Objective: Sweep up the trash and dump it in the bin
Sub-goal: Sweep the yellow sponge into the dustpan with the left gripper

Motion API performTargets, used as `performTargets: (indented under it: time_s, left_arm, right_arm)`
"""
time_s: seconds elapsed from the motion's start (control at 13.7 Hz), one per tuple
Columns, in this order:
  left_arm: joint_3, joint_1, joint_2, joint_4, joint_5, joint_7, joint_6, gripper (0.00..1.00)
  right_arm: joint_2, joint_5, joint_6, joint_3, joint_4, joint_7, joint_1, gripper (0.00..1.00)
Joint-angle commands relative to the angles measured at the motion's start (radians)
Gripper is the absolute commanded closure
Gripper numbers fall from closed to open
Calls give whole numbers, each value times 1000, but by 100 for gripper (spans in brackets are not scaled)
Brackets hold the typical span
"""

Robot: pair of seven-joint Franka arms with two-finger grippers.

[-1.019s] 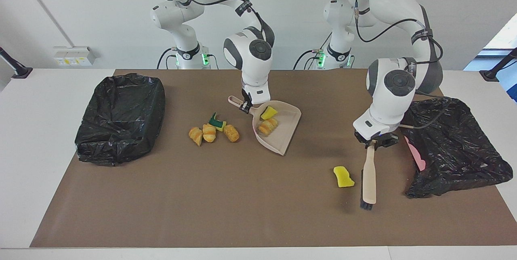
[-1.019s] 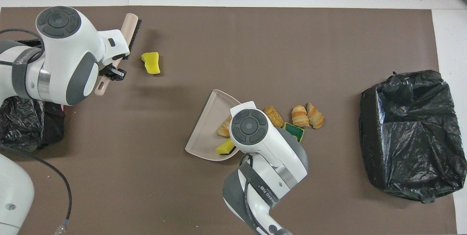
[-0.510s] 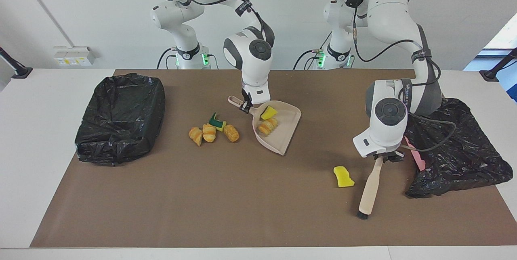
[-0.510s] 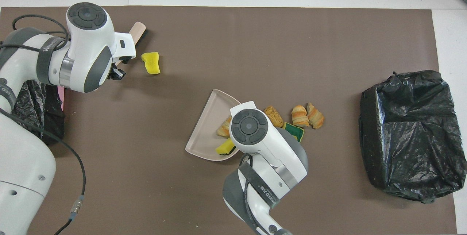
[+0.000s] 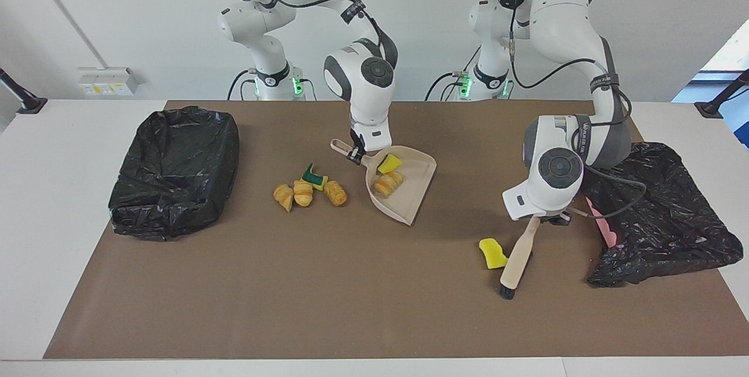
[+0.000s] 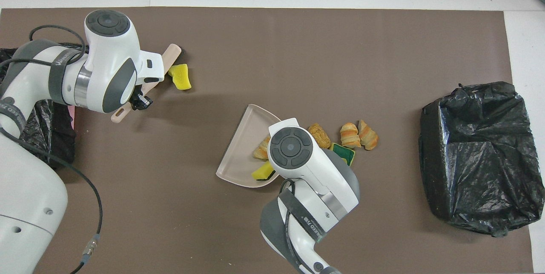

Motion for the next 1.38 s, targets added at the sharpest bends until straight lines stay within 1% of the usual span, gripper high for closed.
performTargets:
  time_s: [0.0, 0.07, 0.22, 0.36, 0.58, 0.73, 1.02, 1.16, 1.31]
  left_arm:
    - [4, -29, -107, -181, -109, 20, -8, 100]
    - [4, -42, -122, -212, -142, 17, -12, 100]
    - [8, -119, -159, -273, -146, -1, -12, 100]
    - [6, -174, -188, -316, -147, -92, -14, 100]
    - [6, -255, -231, -378, -166, -164, -29, 100]
    - [6, -280, -262, -378, -218, -199, -79, 100]
    - [6, -289, -365, -378, -282, -216, -172, 100]
    - [6, -331, -383, -381, -293, -325, -190, 100]
    - [5, -354, -385, -379, -302, -388, -181, 100]
  right_arm:
    - [0, 6, 37, 6, -26, 33, -6, 100]
    - [-1, 6, 37, 6, -28, 33, -6, 100]
    - [-1, 6, 37, 6, -29, 33, -6, 100]
    - [-1, 6, 37, 6, -31, 33, -6, 100]
    - [-3, 6, 37, 6, -31, 33, -6, 100]
    - [-3, 6, 37, 6, -32, 33, -6, 100]
    - [-4, 6, 37, 6, -32, 41, -6, 100]
    - [-4, 6, 37, 6, -34, 41, -6, 100]
    - [-4, 6, 37, 6, -34, 41, -6, 100]
